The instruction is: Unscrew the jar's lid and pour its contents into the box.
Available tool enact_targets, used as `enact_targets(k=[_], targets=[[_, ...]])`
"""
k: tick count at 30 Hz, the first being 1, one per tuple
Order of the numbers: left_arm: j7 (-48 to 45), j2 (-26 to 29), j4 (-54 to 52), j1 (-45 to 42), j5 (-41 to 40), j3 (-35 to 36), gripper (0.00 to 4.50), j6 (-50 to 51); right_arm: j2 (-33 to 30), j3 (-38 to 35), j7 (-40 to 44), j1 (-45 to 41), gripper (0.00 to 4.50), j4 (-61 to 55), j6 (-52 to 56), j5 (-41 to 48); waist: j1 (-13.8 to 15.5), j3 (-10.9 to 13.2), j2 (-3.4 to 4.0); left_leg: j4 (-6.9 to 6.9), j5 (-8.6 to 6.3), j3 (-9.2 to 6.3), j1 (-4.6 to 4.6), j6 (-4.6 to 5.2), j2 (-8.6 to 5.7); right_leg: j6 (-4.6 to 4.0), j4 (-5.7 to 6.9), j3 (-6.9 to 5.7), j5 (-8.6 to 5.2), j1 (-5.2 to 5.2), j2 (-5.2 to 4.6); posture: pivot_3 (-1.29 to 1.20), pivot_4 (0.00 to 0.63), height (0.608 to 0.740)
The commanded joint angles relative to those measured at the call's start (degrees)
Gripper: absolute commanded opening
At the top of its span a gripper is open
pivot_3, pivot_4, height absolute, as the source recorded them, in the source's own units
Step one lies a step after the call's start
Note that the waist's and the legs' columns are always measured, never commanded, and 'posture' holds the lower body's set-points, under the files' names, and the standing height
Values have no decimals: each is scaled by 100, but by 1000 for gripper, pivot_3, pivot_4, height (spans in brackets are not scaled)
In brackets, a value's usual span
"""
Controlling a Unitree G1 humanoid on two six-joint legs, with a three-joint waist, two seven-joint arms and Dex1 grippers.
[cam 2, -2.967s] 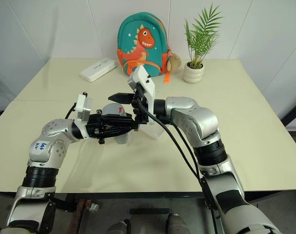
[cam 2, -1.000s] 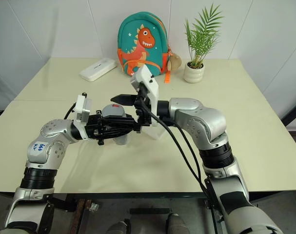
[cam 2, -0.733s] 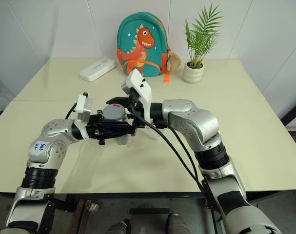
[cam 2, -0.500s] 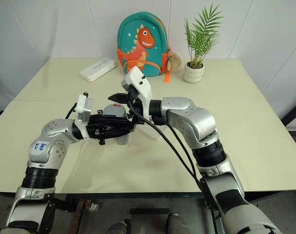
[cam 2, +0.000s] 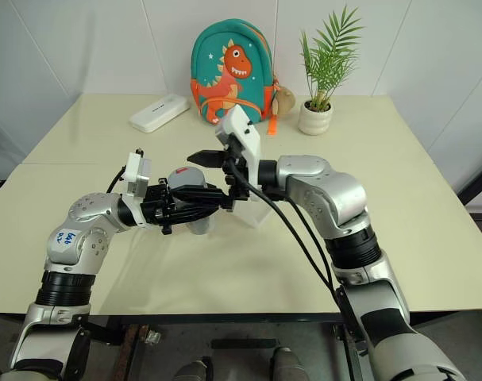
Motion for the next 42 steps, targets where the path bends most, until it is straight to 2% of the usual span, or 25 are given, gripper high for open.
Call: enact_targets(k=[1,18,30,42], targets=[[-77,32,-149,-57,-153,53,2001,-15,-152,-339,15,-36,4454,-131,14,127,-10,0,0,0,0,0,0,0,0,0,0,0,0,0,0,0,150,740],[-136,53,-138,-64,-148,66,2001,30,-221,-447,178,47,4454,-241,216,422,-2,0,0,-1,0,0,0,0,0,0,-1,0,0,0,0,0,150,740],[-170,26,-32,-131,-127,61,2001,-8,342,43,-148,-118,4454,-487,260,303,-5,0,0,-2,0,0,-1,0,0,0,-1,0,0,-1,0,0,150,740],[-199,-7,-25,-147,-127,41,2001,-20,446,109,-244,-122,4454,-365,122,97,-2,0,0,-1,0,0,-1,0,0,0,0,0,0,-1,0,0,150,740]])
